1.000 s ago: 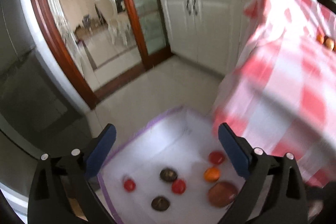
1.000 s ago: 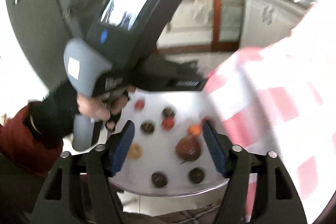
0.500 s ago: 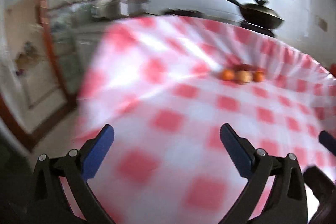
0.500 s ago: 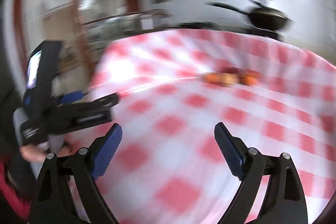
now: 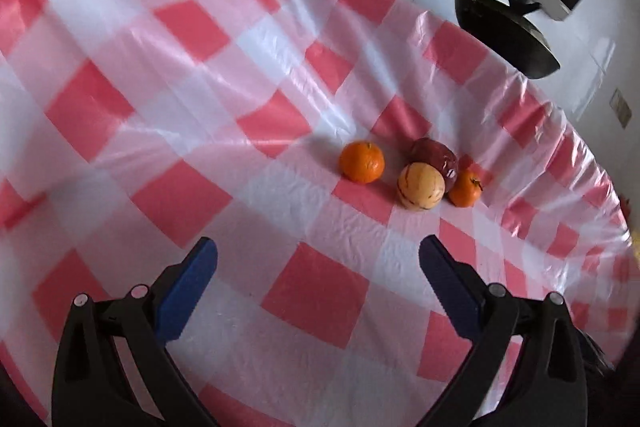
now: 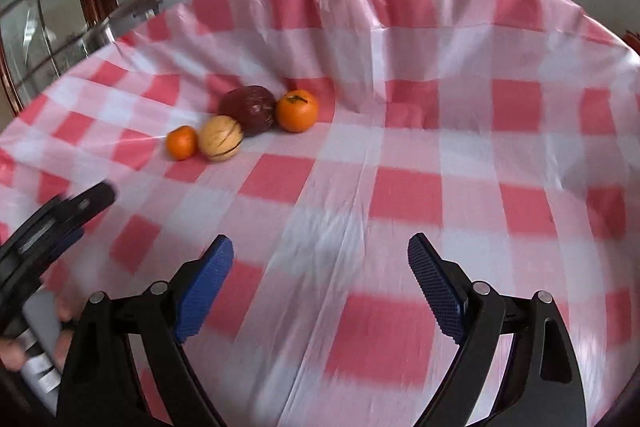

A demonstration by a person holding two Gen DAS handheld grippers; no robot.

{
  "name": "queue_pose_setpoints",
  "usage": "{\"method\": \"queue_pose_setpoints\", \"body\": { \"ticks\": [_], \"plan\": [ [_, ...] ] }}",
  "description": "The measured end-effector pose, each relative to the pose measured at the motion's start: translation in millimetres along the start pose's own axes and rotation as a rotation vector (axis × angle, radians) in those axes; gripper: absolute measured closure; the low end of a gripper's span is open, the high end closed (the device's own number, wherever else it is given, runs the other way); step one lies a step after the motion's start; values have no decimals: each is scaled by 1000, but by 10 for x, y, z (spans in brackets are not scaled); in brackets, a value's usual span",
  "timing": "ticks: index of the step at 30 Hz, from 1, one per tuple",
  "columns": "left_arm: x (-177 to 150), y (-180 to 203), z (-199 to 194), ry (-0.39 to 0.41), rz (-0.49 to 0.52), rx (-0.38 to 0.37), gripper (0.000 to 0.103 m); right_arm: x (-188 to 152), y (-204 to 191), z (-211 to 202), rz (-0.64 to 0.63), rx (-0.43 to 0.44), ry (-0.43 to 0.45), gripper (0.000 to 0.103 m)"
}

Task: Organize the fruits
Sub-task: 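Move both open tools back over the fruits on the cloth, then grasp an orange with the right tool while the left tool grasps the pepino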

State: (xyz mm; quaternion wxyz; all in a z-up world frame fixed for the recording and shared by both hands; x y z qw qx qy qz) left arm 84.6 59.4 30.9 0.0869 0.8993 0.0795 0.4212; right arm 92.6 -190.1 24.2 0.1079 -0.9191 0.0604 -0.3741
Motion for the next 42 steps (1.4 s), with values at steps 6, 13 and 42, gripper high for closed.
{"method": "queue_pose_setpoints", "body": {
  "ticks": [6,13,42],
  "plan": [
    [-37,-70,35,-5,-22,-61,2,443,-170,627,-62,-31,-44,38],
    [-43,-21,49,-13,2,-68,2,742,-375,1169,-157,-100,-91,50],
    [-120,322,-32,-18,188,-48,2,192,652,58,468,109,164,58]
  ]
}}
Point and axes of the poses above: each gripper's, at about its wrist camera, not at the fingertips, and z roughly the way its jaws point, y to its right, x to its top, the point moved 1 cm from there along z, roughly the way its jaws point, and after that the axes turned 11 degrees about z, right-handed, at the moved point
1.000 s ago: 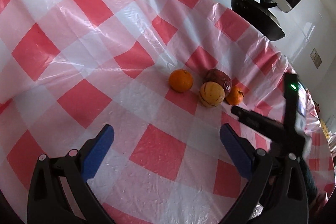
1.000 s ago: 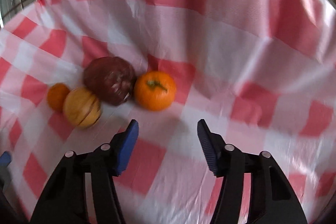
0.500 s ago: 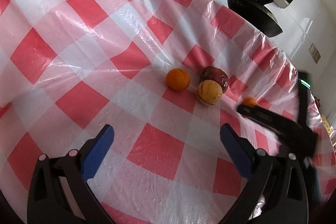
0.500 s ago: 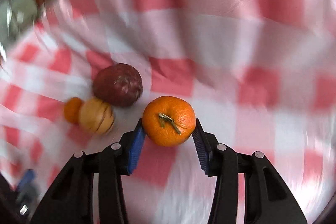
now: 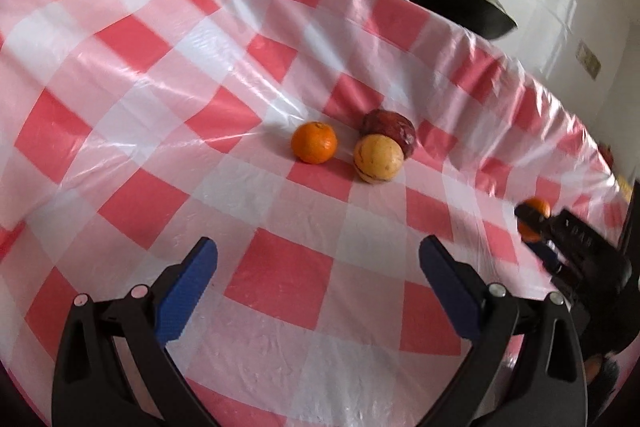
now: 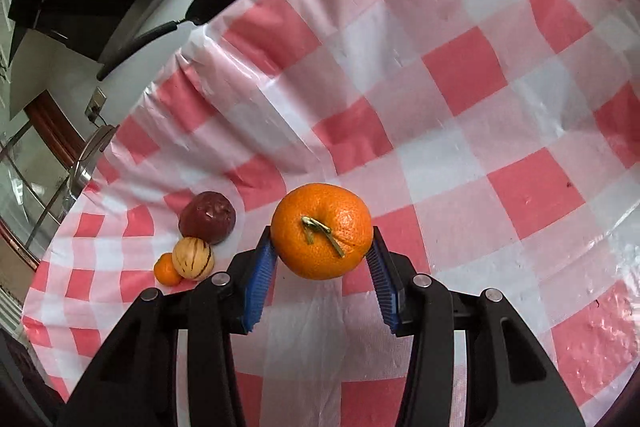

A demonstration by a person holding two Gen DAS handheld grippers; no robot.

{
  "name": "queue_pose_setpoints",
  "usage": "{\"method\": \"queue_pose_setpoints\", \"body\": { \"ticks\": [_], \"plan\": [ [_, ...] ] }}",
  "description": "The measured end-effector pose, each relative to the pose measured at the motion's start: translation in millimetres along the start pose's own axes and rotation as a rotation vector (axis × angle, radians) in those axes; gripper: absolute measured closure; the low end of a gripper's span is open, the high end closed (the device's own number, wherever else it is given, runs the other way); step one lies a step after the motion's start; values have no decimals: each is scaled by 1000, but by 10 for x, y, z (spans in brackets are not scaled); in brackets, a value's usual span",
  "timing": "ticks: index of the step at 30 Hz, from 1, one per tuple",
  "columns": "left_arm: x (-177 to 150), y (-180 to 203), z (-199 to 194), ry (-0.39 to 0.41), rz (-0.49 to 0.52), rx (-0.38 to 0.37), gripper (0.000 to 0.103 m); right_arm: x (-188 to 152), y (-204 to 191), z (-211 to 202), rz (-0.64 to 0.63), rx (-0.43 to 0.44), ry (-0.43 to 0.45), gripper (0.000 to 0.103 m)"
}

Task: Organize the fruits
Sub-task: 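Grasp an orange with the right tool while the left tool grasps the pepino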

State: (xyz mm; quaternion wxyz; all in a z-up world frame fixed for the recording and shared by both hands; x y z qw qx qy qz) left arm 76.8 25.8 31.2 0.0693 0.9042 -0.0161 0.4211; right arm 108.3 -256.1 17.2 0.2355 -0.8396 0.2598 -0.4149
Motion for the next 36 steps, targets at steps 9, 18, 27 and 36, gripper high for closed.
{"method": "queue_pose_setpoints", "body": {
  "ticks": [9,18,27,36],
  "plan": [
    [131,214,271,-84,66,62,2,58,91,-83,78,-4,51,58],
    [566,683,979,-155,183,128,3,58,107,-72,86,-2,41,57],
    [701,756,1221,-180,232,115,15,35,33,-34,51,-19,38,57],
    [790,824,1325,-200,253,92,24,26,5,-15,39,-26,35,57]
  ]
}}
Point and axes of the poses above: each gripper's, at about its wrist camera, not at the fingertips, and z roughly the way its jaws point, y to its right, x to its top, the point moved 1 cm from there along z, roughly the way its jaws point, and after that the axes turned 11 degrees about z, right-handed, at the moved point
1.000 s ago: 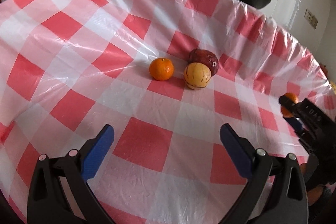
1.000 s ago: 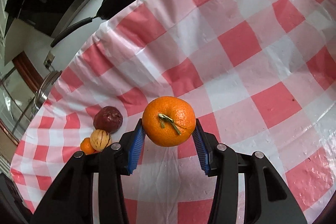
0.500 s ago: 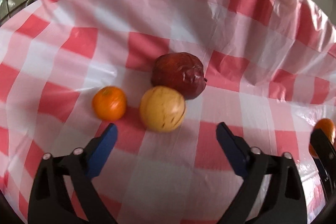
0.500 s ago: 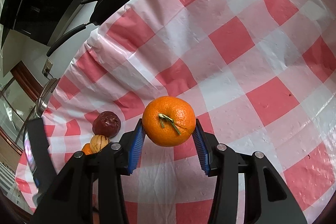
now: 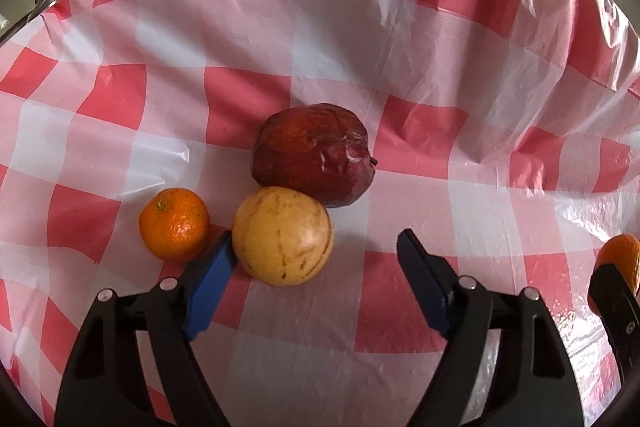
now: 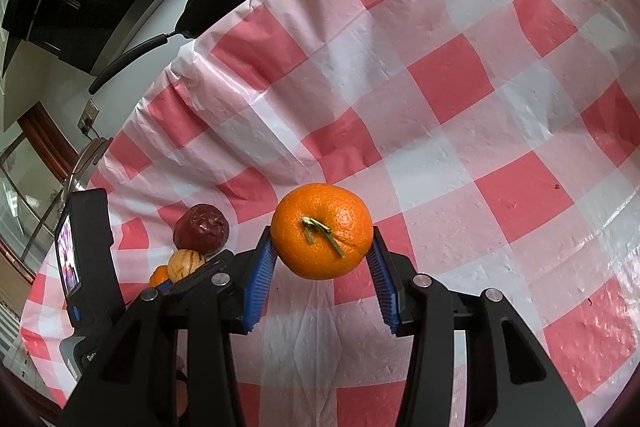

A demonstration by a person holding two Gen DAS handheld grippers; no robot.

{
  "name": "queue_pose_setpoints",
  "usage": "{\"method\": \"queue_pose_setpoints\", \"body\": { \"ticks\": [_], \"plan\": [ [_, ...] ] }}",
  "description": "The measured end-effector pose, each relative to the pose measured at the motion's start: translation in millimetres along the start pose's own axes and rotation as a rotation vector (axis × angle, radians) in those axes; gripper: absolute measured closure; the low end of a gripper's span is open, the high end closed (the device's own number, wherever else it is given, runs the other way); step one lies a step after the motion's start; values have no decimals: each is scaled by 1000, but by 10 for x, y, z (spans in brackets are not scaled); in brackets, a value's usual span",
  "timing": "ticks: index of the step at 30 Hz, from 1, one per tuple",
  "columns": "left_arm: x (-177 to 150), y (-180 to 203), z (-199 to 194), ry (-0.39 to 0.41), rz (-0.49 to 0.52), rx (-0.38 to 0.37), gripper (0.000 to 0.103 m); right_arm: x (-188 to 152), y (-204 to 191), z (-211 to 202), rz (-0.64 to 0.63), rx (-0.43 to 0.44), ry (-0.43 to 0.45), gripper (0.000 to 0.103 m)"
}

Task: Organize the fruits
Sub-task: 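Grasp an orange with the right tool while the left tool grasps the pepino, then carry the orange and pepino with both tools over the white box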

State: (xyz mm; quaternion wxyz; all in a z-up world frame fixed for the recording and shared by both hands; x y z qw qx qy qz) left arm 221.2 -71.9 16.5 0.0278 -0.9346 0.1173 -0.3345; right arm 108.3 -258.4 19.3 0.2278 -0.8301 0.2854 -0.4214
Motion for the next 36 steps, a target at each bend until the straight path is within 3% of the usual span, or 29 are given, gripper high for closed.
{"method": "queue_pose_setpoints", "body": {
  "ticks": [4,15,20,21,30,36],
  "plan": [
    [46,-24,116,-9,-13,-12,30,-1,-6,6,-3,0,0,57],
    [24,-251,152,-5,-47,-56,31,-9,-11,21,-6,-2,-6,57],
    [5,-241,156,-11,-29,-21,45,-14,-19,25,-10,-5,-7,57],
    [-2,-247,148,-10,-29,-12,57,-13,-19,25,-11,-5,-6,57],
    [-170,-294,-73,40,-48,-6,57,-5,-34,54,-15,-9,-2,57],
    [-375,-220,-547,121,-70,-15,57,-2,-40,59,-19,-13,-1,57]
  ]
}}
Point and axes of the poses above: each gripper's, at about its wrist camera, not at the fingertips, and z roughly the way its jaws point, y to its right, x to its top, the point moved 1 cm from there along z, roughly the way its jaws point, and after that the axes turned 11 degrees about z, right-handed, at the moved point
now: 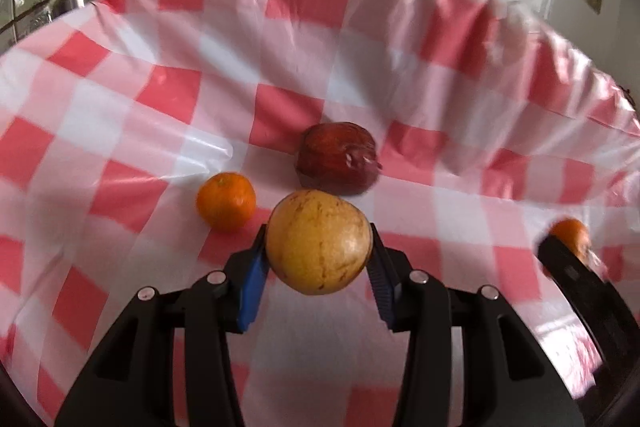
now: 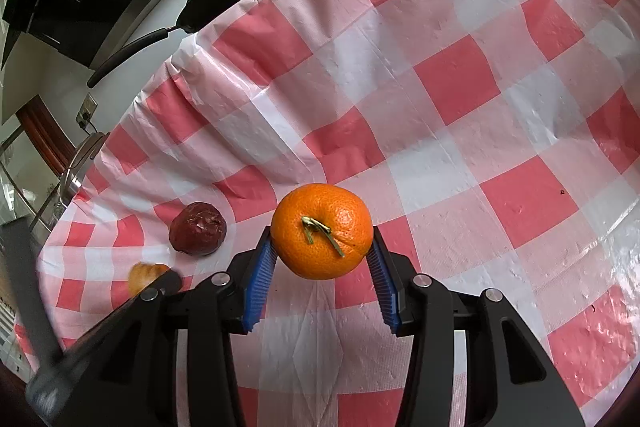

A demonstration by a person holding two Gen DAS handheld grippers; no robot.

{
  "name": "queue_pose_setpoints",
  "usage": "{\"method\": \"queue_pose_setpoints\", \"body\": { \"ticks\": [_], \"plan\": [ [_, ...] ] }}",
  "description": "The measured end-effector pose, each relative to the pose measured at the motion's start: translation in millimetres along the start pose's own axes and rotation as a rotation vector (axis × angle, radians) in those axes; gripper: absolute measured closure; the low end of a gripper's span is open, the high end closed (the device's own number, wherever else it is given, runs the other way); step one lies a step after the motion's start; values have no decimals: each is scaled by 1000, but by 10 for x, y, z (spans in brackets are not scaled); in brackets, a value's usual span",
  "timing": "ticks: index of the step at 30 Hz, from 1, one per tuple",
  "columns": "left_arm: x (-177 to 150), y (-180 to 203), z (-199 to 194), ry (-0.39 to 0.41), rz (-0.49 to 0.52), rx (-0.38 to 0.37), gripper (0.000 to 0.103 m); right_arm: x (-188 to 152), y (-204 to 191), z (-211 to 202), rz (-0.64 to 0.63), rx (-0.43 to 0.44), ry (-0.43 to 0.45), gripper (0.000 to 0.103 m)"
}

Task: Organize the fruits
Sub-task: 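Carry the orange and pepino with both tools over the white box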

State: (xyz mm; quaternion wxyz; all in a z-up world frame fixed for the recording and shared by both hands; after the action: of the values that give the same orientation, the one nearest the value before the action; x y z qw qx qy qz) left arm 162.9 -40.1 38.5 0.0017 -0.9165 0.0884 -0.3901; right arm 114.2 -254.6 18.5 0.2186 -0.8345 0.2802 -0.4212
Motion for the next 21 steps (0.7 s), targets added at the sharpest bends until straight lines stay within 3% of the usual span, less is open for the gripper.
{"method": "queue_pose_setpoints", "body": {
  "ticks": [4,10,16,21],
  "plan": [
    [-338,73,-290,10,-11,-8,57,-1,4,-2,3,3,3,57],
    [-797,-34,-563,4,-104,-9,57,5,10,-6,7,3,7,57],
    [-794,-130,-682,68,-115,35,57,2,8,-1,5,1,8,57],
    [-789,-249,-652,63,-154,-7,57,4,5,-12,2,4,11,57]
  ]
}}
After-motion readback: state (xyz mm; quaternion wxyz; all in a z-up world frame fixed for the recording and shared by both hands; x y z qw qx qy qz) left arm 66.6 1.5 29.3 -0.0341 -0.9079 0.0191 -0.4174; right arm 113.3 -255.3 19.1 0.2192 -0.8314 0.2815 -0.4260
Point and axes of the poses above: each gripper's, at about its wrist camera, not at the fingertips, and z roughly the way its jaws point, y to its right, x to its top, the point moved 1 cm from there along z, roughly the way its jaws point, and after that the axes turned 11 degrees about z, right-handed, at the moved point
